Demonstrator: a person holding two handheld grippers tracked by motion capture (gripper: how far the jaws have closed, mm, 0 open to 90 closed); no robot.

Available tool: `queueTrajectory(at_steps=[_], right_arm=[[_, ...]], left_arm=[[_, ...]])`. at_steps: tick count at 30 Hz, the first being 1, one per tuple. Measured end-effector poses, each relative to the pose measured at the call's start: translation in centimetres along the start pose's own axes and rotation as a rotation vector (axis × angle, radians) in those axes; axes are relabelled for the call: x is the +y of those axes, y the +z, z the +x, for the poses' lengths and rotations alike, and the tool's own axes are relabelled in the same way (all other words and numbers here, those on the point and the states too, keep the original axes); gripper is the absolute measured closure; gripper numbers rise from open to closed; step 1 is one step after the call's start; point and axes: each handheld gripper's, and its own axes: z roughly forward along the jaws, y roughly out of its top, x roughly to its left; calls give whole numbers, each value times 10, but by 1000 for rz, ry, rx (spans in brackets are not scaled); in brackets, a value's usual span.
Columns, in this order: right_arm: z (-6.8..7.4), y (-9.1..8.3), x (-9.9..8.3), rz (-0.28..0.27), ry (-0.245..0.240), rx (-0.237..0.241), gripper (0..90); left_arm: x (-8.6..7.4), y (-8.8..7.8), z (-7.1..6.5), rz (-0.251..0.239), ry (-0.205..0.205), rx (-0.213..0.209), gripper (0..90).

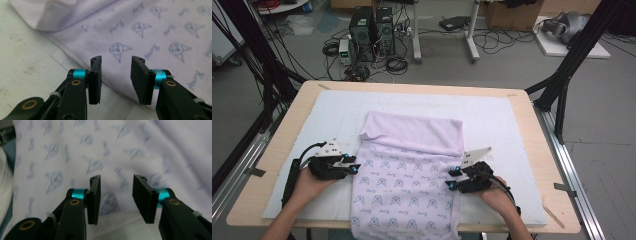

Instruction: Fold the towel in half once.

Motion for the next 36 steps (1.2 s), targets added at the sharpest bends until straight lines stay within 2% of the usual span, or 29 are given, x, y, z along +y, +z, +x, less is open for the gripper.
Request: queueTrajectory(at_steps=[2, 3, 9, 11, 13, 17, 21, 22, 23, 25, 26, 27, 28, 29, 31, 33, 35, 36], right_arm=[[5, 2, -10, 37, -28, -14, 651], [6, -1, -14, 14, -24, -12, 681], [-1, -27, -35, 36, 16, -63, 692], [-1, -31, -35, 27, 17, -83, 685], [0, -30, -31, -16, 23, -64, 671], [0, -20, -20, -40, 12, -64, 627], [-9, -12, -16, -41, 32, -93, 588], [-12, -11, -16, -40, 43, -106, 588], [-16, -10, -17, -36, 51, -118, 589], [-21, -5, -19, -2, 64, -121, 645], [-22, -5, -20, -17, 71, -120, 746], [-22, -5, -19, -12, 69, -128, 827], [-24, -5, -18, -14, 61, -129, 865], [-24, -4, -16, -7, 53, -127, 873], [-26, -7, -11, 4, 39, -172, 877], [-33, -12, -5, -17, 42, -198, 879], [-40, -17, 5, -19, 41, -242, 879], [-46, -20, 10, -42, 52, -256, 879]], left_arm=[[1, 1, -2, -7, 9, 1, 609], [2, 0, -1, -11, 5, 2, 610], [-2, -8, 0, -27, -13, 12, 610], [-3, -9, 0, -29, -14, 6, 612], [-7, -8, -2, -32, -20, -6, 613], [-13, -5, -8, -34, -17, -29, 597], [-13, 3, -11, 8, 1, -17, 572], [-13, 5, -12, 3, 1, -16, 592], [-12, 5, -12, -3, 3, -35, 631], [-10, 8, -15, -7, 7, -44, 783], [-9, 9, -17, -11, 18, -30, 846], [-8, 9, -18, -10, 20, -16, 859], [-6, 9, -18, -16, 16, -9, 863], [-5, 8, -17, -28, 11, 4, 866], [0, 5, -13, -67, -14, 24, 867], [10, 2, -10, -95, -26, 54, 867], [24, 0, -3, -127, -42, 103, 866], [28, 0, 0, -138, -46, 125, 866]])
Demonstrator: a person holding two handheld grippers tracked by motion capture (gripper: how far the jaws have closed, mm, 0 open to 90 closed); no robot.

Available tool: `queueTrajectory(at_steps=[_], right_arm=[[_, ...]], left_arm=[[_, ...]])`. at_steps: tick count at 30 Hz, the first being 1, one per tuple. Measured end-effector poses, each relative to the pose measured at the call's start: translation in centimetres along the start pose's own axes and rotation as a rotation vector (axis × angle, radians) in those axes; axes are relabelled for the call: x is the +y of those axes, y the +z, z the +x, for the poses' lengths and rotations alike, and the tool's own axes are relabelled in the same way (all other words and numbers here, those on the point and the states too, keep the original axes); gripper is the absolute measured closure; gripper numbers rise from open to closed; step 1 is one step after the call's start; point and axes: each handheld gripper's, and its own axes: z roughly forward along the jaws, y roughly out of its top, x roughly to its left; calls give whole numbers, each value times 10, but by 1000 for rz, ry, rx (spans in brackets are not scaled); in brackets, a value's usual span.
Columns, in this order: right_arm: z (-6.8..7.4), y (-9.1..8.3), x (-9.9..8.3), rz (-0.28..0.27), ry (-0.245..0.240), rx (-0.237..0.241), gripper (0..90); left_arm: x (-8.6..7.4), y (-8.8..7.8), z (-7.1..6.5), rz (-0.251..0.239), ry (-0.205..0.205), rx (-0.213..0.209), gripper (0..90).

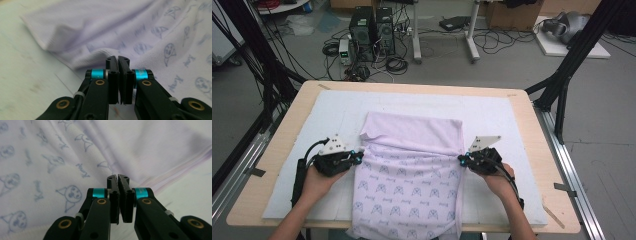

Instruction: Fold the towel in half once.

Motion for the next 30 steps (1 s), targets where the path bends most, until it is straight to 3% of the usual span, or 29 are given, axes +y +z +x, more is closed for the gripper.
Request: queueTrajectory(at_steps=[3, 5, 7, 8, 10, 14, 18, 19, 21, 23, 26, 30], right_arm=[[-18, 4, 12, -1, 23, -37, 875], [-26, 12, 15, 24, 37, -51, 857], [-33, 21, 11, 43, 56, -44, 749], [-35, 23, 9, 48, 78, -48, 704], [-35, 18, 7, 22, 103, -33, 686], [-20, -1, 13, -38, 68, -1, 660], [12, -10, 15, -61, -4, 55, 624], [18, -10, 12, -66, -10, 82, 619], [31, -8, 4, -49, -24, 105, 605], [39, -4, -4, -34, -32, 127, 590], [46, 2, -14, -10, -26, 137, 580], [49, 6, -19, -8, -27, 150, 568]], left_arm=[[16, 13, 13, -10, -16, 62, 860], [18, 28, 22, 25, -40, 61, 796], [14, 35, 30, 63, -74, 42, 651], [11, 33, 32, 65, -95, 29, 607], [5, 24, 32, 48, -80, 30, 588], [-8, 3, 28, 49, -62, 13, 624], [-26, -12, 18, 63, -63, -28, 644], [-28, -12, 14, 91, -50, -46, 648], [-32, -14, 3, 74, -25, -78, 654], [-34, -11, -6, 98, 12, -108, 671], [-39, 0, -14, 153, 26, -145, 672], [-39, 5, -17, 129, 11, -158, 658]])
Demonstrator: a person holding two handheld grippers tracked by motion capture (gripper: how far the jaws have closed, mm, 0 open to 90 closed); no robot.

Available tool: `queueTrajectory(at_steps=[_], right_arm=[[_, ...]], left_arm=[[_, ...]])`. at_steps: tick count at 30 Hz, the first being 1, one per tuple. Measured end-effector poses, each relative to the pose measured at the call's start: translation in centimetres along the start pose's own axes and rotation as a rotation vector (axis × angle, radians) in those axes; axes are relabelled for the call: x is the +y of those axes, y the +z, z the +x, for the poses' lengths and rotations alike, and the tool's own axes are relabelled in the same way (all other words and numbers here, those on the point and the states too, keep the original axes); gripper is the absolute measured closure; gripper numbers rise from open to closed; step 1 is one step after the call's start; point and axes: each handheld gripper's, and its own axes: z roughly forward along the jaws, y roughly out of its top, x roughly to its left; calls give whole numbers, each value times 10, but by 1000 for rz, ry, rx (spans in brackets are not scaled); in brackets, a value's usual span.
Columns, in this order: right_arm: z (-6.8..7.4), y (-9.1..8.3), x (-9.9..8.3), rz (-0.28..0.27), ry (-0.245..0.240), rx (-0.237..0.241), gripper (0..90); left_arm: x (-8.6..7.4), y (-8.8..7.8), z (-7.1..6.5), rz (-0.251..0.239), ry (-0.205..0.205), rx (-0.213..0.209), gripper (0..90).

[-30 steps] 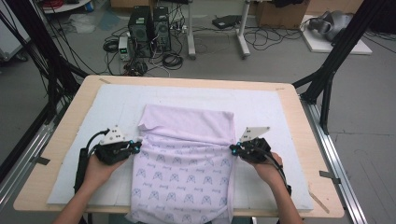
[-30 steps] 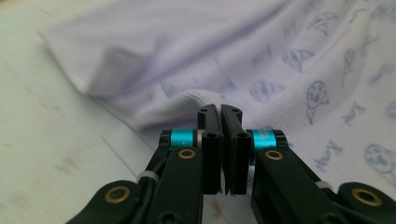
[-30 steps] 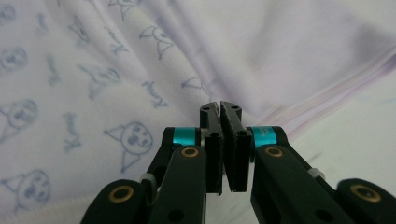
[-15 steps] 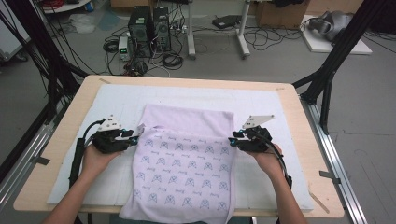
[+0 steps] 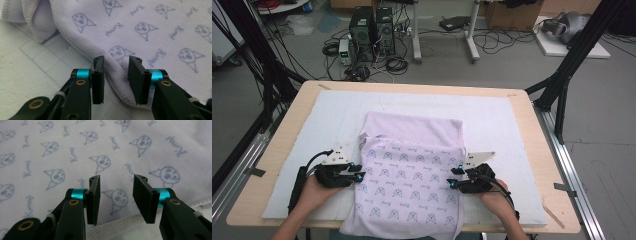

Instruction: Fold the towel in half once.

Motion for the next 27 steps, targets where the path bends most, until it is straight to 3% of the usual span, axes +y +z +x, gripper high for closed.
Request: queueTrajectory(at_steps=[2, 3, 4, 7, 12, 13, 15, 17, 19, 24, 27], right_arm=[[0, 3, -2, 7, 6, 8, 563], [1, 5, -3, 13, 4, 7, 562], [1, 7, -4, 19, 4, 10, 561], [0, 9, -6, 13, 14, 13, 561], [0, 9, -7, 17, 7, 8, 563], [0, 9, -7, 17, 9, 5, 563], [0, 8, -7, 18, 8, 3, 562], [0, 8, -7, 19, 7, 2, 561], [0, 7, -7, 20, 11, 1, 558], [-1, 5, -10, 19, 12, -1, 554], [-3, 3, -12, 21, 13, -5, 554]], left_arm=[[2, 2, -2, -1, 20, -22, 734], [3, 3, -5, -4, 35, -10, 833], [4, 3, -7, -2, 48, 9, 848], [4, -5, -7, -19, 38, 46, 855], [5, -39, -5, -121, 9, 38, 855], [6, -43, -6, -133, 15, 35, 844], [8, -53, -9, -145, 26, 68, 753], [7, -57, -7, -136, 17, 72, 675], [3, -57, -7, -122, 17, 63, 672], [-11, -43, -10, -55, 30, 12, 757], [-15, -33, -12, -7, 42, 4, 770]])
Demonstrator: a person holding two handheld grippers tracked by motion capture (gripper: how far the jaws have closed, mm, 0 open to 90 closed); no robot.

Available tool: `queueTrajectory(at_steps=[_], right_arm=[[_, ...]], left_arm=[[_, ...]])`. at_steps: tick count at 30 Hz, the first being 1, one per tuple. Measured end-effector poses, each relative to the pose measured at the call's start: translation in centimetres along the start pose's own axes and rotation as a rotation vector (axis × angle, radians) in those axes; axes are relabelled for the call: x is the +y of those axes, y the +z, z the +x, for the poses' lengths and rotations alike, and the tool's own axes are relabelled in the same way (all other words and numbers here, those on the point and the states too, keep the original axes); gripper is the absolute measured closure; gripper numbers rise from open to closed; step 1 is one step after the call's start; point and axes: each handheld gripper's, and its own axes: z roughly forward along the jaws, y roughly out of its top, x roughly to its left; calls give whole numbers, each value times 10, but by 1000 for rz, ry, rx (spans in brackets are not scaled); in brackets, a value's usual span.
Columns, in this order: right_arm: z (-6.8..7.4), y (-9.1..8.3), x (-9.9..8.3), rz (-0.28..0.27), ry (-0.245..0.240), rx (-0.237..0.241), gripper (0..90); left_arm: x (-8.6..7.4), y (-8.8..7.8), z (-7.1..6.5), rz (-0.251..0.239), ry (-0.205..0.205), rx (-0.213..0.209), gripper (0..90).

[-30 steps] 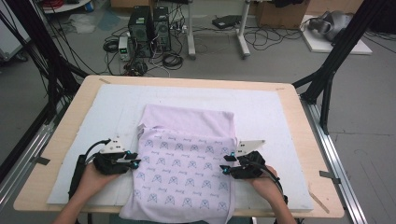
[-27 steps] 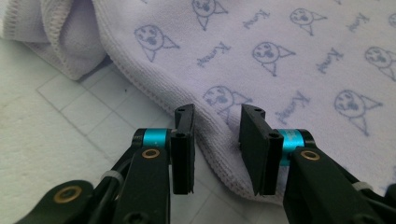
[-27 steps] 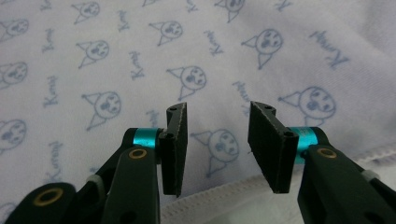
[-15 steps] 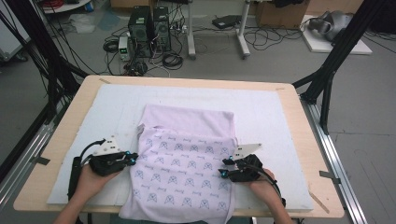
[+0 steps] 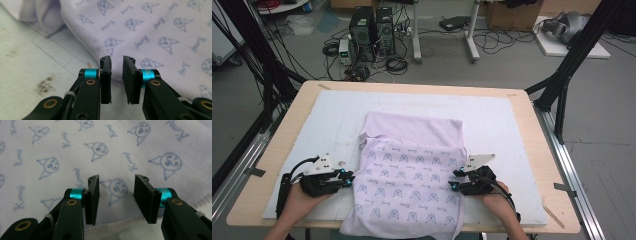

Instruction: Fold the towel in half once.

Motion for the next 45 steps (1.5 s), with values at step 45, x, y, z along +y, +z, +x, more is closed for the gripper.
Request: queueTrajectory(at_steps=[45], right_arm=[[25, -12, -15, -27, -63, 74, 876]], left_arm=[[9, 20, -20, -31, 34, -117, 894]])
